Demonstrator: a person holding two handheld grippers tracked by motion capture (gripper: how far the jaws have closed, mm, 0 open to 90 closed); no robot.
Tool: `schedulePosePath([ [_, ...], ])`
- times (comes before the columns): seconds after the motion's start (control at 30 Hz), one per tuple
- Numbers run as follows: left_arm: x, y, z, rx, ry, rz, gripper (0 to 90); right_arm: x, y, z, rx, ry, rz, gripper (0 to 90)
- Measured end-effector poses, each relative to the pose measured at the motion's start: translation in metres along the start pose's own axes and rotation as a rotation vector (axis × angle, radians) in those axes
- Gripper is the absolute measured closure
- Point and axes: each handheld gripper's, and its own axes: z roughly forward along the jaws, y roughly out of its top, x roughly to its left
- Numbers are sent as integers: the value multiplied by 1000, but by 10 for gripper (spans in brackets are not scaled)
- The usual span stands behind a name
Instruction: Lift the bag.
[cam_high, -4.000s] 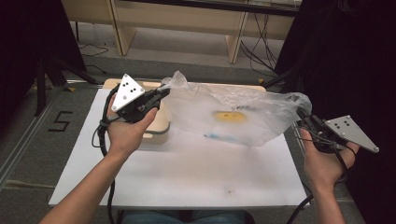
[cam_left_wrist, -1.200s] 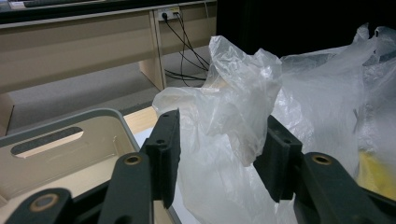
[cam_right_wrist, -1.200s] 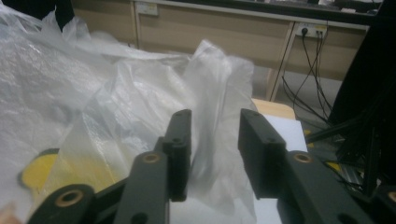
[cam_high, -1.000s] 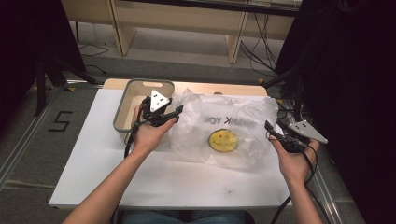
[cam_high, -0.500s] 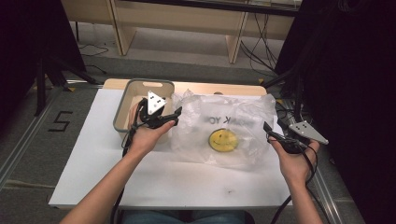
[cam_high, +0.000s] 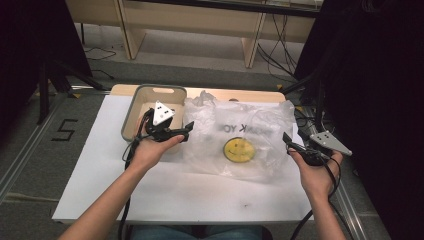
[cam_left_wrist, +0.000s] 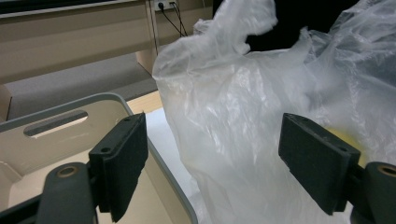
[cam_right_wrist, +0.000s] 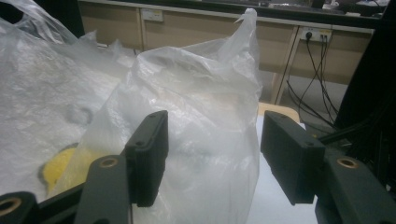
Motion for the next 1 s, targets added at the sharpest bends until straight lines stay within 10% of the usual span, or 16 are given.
schedulePosePath([
  [1.0, 7, -18, -14, 75, -42, 28, 238, 4, -10, -7, 40, 53, -14, 402],
])
